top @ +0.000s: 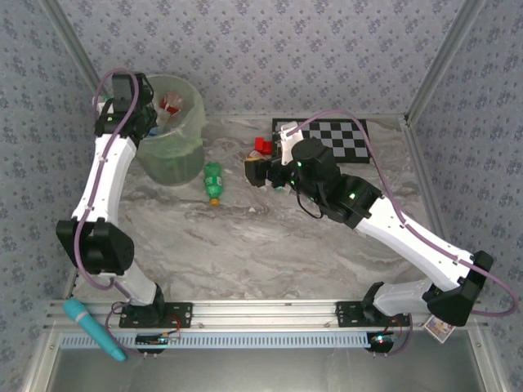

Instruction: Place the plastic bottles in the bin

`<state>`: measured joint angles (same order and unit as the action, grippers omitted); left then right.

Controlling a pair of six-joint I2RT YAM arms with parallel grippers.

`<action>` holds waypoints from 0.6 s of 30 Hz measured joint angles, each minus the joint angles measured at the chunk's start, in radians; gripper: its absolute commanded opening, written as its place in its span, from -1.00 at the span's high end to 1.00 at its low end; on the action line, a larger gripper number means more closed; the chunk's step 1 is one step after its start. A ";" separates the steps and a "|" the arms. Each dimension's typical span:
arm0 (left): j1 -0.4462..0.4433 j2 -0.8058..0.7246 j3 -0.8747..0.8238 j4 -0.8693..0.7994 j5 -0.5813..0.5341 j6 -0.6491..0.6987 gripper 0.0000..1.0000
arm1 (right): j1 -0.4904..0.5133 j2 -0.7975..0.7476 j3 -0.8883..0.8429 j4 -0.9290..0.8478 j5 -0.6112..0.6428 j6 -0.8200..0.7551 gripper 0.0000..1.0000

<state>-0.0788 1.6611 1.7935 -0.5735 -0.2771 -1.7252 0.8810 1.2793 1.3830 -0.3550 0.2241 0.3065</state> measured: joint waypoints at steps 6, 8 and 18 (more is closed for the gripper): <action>0.000 0.084 0.077 -0.005 0.027 -0.122 -0.81 | -0.004 -0.009 -0.029 0.006 0.001 0.000 -0.99; 0.000 0.090 0.082 -0.006 0.038 -0.139 -0.99 | -0.005 -0.016 -0.036 0.006 0.001 0.000 -0.99; 0.005 0.094 0.140 -0.006 0.049 -0.119 -1.00 | -0.011 -0.033 -0.041 0.008 0.005 0.000 -0.99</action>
<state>-0.0738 1.7554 1.9335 -0.5797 -0.2283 -1.8439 0.8700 1.2461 1.3422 -0.3473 0.2287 0.3069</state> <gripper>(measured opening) 0.997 0.995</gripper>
